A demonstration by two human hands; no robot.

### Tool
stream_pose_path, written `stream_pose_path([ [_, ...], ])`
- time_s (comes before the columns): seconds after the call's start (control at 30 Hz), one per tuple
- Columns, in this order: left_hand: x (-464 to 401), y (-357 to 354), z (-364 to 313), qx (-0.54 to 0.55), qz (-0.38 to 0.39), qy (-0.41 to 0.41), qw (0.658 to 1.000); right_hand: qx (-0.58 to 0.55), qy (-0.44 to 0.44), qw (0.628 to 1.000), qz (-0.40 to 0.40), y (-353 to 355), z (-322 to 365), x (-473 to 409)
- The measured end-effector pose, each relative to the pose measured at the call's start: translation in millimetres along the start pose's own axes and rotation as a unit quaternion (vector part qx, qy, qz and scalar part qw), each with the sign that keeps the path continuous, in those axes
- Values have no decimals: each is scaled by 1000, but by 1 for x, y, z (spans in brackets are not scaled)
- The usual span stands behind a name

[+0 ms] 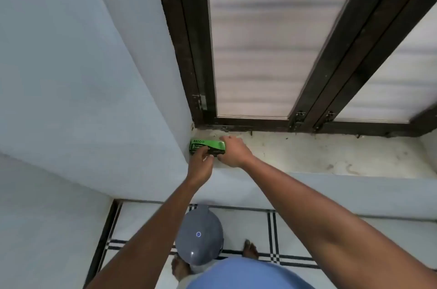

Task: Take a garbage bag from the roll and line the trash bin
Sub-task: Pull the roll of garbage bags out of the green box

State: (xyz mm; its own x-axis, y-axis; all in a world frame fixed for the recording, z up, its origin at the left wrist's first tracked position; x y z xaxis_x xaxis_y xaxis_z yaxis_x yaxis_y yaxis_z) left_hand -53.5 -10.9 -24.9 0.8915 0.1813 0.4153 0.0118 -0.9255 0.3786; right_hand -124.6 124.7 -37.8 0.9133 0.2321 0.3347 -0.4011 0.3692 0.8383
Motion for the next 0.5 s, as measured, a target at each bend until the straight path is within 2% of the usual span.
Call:
stream_pose_path([
  [0.1,-3,6,12,-16,5,30,999,78,15,997,-3,-8,6,-6],
  [0.17,-9,8,18,-20,3,24,1000,73,13,997,-19,-9,7,-7],
  [0.27,-16,10,12,-28,-16,-11,999,3,-10,999,-41,-5,-3,-7],
  [0.37,-18,9,7,7,-47,-20,999,-107,-57,992,-45,-4,-28,-1],
  [0.43,-17,6,0,31,-59,-8,998,-177,-61,981,-44,-3,-41,6],
  [0.5,-20,1,-11,46,-46,-42,997,-218,-54,974,-34,-1,-48,13],
])
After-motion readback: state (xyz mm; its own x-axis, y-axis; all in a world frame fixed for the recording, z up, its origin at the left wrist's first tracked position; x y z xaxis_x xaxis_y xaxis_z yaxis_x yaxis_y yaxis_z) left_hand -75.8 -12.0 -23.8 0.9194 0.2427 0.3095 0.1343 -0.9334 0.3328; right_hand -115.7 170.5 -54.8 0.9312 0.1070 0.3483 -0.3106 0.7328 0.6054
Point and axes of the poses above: each hand's wrist, its own x-axis away from the middle knuckle, its own y-axis out of the back of the hand, z = x × y, the point moved 6 cm from there along -x, towards the middle knuckle, and after that the axes turned 4 degrees about x, right-handed, at the moved point
